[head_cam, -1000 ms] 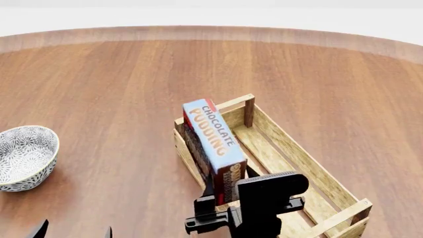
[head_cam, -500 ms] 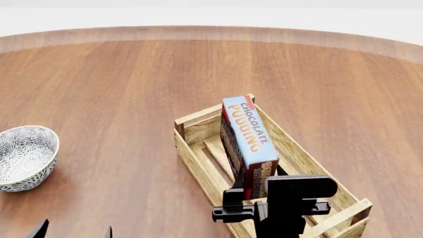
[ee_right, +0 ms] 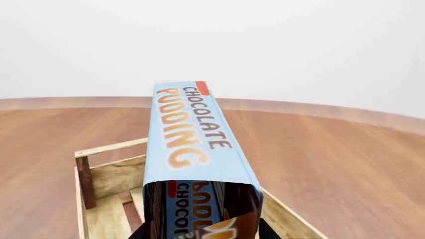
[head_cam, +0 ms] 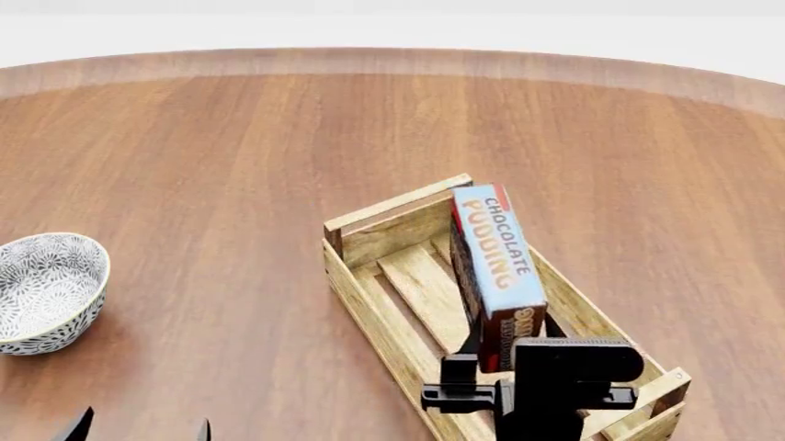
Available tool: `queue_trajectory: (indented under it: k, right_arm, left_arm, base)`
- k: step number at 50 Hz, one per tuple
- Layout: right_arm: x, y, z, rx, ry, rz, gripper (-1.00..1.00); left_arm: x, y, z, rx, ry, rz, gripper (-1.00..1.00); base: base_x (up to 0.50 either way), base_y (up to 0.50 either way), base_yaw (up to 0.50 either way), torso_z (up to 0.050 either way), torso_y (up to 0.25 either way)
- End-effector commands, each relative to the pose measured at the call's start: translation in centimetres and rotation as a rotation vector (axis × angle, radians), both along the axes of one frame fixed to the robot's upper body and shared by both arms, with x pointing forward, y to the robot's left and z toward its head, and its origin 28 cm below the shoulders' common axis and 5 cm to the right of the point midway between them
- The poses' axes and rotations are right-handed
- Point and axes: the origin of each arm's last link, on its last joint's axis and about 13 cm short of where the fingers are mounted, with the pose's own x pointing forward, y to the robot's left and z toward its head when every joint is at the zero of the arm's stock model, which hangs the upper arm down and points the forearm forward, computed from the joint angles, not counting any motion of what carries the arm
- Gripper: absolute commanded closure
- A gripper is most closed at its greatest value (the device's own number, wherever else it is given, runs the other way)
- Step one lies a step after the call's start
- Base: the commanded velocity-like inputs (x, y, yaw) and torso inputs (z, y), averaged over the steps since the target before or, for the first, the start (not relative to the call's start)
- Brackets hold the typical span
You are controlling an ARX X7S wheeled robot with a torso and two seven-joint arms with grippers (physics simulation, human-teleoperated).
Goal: Pick up the chocolate pudding and put it in the tray.
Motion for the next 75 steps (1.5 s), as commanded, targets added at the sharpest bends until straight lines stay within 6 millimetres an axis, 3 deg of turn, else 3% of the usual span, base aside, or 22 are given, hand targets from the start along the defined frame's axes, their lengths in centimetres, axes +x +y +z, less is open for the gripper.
queue_trajectory:
  k: [1,34,35,66,75]
  right_arm:
    - [0.2,0.0,-0.7,-0.051,-0.019,-0.014,1.0]
    - [0.6,-0.2,-1.2,-0.081,0.001,-0.036,1.0]
    - [0.6,-0.3,-1.0,-0.068,-0.006,-0.041,-1.0]
    - [-0.1,-0.4,-0.8,-0.047,-0.033,-0.042,-1.0]
    - [-2.6,-0.1,2.9,0.039,-0.201,-0.021,-1.0]
  left_arm:
    - [0.0,0.0,0.0,0.002,0.0,0.0,-1.0]
    - [0.1,-0.2,-0.1,0.003,0.004,-0.004,-1.0]
    - [0.1,-0.2,-0.1,0.003,0.003,-0.004,-1.0]
    - [-0.2,0.0,0.5,-0.002,-0.015,0.003,-1.0]
    - [-0.9,0.3,1.6,-0.012,-0.051,0.015,-1.0]
  base:
    - [0.0,0.0,0.0,0.0,0.0]
    - [0.0,0.0,0.0,0.0,0.001]
    - [0.0,0.0,0.0,0.0,0.0]
    - [0.0,0.0,0.0,0.0,0.0]
    - [0.0,0.0,0.0,0.0,0.0]
